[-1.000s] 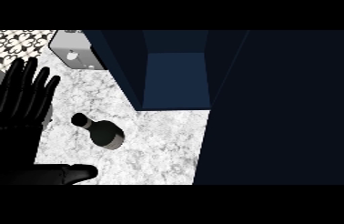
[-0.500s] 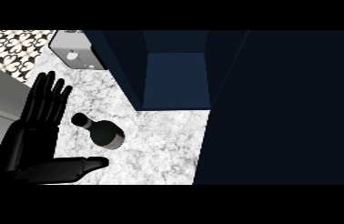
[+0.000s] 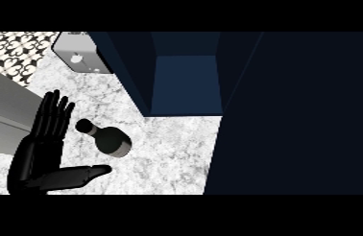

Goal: Pick up the wine, place it into the cabinet and close the cabinet

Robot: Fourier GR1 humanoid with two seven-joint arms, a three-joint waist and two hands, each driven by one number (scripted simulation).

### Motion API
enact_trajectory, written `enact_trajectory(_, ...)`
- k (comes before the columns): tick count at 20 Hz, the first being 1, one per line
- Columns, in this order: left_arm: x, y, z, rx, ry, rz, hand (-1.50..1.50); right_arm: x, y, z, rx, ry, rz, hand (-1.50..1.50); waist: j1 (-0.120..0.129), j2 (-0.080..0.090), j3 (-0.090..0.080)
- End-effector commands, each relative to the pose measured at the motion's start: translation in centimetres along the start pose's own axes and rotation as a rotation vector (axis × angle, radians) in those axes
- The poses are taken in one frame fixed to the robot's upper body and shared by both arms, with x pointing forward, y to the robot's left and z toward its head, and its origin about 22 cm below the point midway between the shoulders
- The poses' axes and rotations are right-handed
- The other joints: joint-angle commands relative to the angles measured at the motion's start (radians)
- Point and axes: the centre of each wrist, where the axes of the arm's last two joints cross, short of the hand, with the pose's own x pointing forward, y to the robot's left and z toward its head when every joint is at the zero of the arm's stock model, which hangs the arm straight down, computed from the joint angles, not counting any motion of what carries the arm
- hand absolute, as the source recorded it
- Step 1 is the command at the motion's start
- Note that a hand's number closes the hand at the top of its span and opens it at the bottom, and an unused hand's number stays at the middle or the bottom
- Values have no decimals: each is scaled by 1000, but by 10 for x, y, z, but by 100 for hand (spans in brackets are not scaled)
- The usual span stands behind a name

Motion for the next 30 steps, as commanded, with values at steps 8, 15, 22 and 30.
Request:
enact_trajectory(8,-63,25,20,29,74,-19,-150,21,5,31,-42,-96,41,-150,-5,-1,0)
enact_trajectory(15,-96,30,17,31,82,-28,-150,34,-2,33,-25,-115,49,-150,-5,0,-1)
enact_trajectory(22,-122,43,23,56,78,-33,-150,25,4,32,-35,-110,20,-150,-4,0,0)
enact_trajectory(30,-147,45,15,-6,156,39,-150,22,-1,27,-35,-108,60,-150,0,3,1)
